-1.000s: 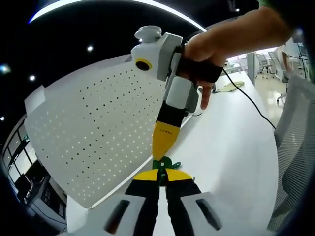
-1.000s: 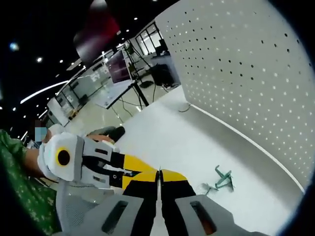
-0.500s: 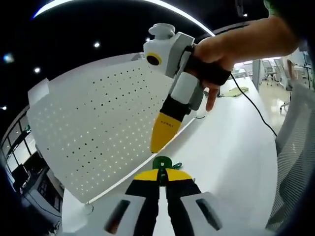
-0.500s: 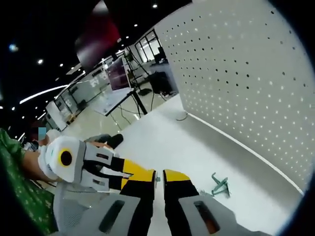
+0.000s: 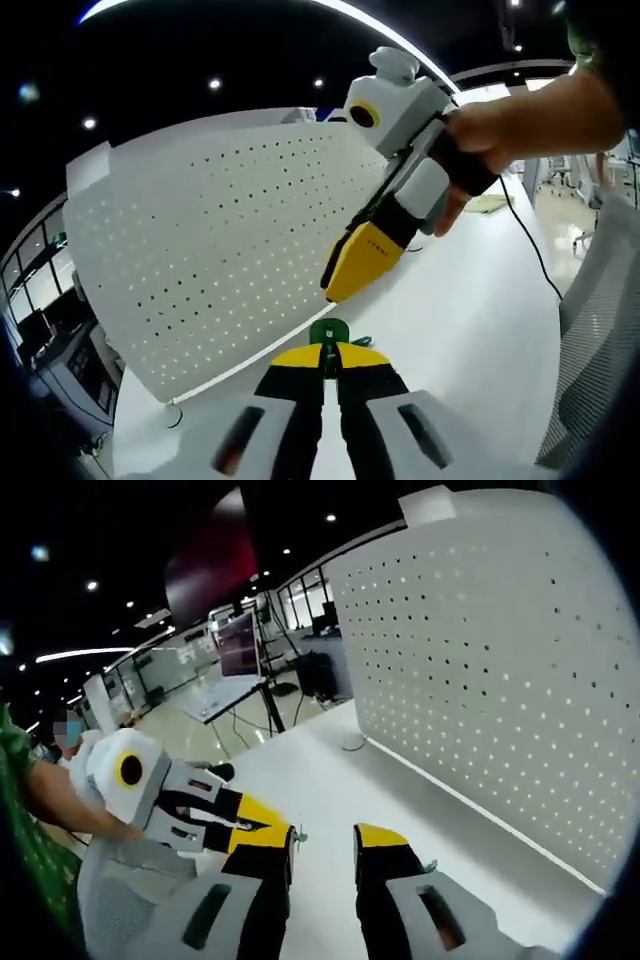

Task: Insert the hook assembly into the mounting plate slot until the hook locks in place.

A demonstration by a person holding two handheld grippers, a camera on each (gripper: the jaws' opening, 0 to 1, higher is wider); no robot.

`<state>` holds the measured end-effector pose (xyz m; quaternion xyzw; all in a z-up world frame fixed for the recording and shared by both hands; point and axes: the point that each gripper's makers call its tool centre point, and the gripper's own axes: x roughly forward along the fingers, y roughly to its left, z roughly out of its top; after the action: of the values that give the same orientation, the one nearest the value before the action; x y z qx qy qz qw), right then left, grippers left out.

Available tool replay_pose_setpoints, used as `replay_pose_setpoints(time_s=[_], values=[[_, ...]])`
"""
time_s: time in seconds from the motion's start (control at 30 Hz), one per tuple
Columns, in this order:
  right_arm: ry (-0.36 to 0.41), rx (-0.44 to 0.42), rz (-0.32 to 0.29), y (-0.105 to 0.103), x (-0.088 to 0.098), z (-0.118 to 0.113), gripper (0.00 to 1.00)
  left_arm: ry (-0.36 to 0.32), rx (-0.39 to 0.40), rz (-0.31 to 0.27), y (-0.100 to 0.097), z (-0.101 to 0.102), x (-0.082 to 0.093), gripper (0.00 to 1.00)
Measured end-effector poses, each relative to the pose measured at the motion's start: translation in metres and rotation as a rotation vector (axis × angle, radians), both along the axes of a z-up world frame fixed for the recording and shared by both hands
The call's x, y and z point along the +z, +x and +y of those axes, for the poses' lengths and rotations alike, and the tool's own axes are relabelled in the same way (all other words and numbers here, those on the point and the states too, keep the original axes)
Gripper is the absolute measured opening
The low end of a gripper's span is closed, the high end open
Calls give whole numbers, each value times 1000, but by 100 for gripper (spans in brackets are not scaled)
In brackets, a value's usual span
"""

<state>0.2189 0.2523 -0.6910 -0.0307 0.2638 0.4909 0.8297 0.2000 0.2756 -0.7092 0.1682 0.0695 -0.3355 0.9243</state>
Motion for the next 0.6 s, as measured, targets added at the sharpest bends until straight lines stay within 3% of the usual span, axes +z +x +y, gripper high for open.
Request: replay_pose_setpoints(time_s=[0.1, 0.17, 0.47, 0.6], values=[[3, -20, -2, 0, -1, -4, 24, -17, 8, 6, 0, 2, 2, 4], [-13, -40, -43, 1, -1, -9, 26, -45, 16, 14, 1, 3, 5, 4], [27, -106, -101, 0, 4, -17, 33, -133, 51, 38, 1, 7, 14, 4], [47, -134, -159, 0, 6, -23, 35, -175, 76, 48, 2, 11, 18, 4]])
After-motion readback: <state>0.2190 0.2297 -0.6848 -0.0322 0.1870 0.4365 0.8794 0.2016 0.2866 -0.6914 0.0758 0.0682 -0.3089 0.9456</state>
